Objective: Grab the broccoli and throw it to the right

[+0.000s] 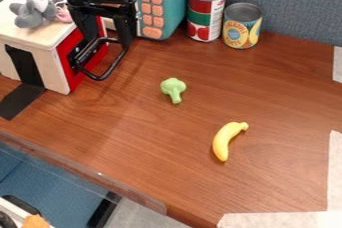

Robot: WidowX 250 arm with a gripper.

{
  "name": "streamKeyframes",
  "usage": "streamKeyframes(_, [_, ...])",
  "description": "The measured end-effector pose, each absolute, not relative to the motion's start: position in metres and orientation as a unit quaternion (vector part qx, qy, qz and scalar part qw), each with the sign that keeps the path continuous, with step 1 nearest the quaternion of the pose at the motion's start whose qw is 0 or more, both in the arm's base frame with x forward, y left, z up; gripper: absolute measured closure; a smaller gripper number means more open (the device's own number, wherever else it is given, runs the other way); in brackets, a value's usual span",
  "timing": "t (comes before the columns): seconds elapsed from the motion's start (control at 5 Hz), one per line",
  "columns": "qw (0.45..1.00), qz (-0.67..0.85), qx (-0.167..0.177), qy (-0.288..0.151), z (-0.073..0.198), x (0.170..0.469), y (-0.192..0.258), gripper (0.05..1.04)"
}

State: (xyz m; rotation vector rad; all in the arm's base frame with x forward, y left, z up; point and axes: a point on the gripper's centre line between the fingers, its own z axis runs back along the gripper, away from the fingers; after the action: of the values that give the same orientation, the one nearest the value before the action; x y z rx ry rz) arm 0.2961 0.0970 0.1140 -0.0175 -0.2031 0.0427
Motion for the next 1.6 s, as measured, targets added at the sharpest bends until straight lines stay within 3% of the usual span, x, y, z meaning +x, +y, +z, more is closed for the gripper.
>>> streamKeyframes(0.2, [0.996, 0.023, -0.015, -0.085, 0.103, 0.296, 0.095, 0.083])
streamKeyframes(0.4, [0.996, -0.013, -0.017, -0.082, 0.084, 0.312, 0.067, 0.083])
streamKeyframes(0.8, [0.993, -0.023, 0.034, -0.114, 0.043, 0.358, 0.015, 0.083])
streamKeyframes(1.0, [0.991, -0.023, 0.056, -0.118, 0.032, 0.366, 0.013, 0.083])
streamKeyframes(1.6, [0.996, 0.027, 0.063, -0.052, 0.005, 0.355, 0.038, 0.083])
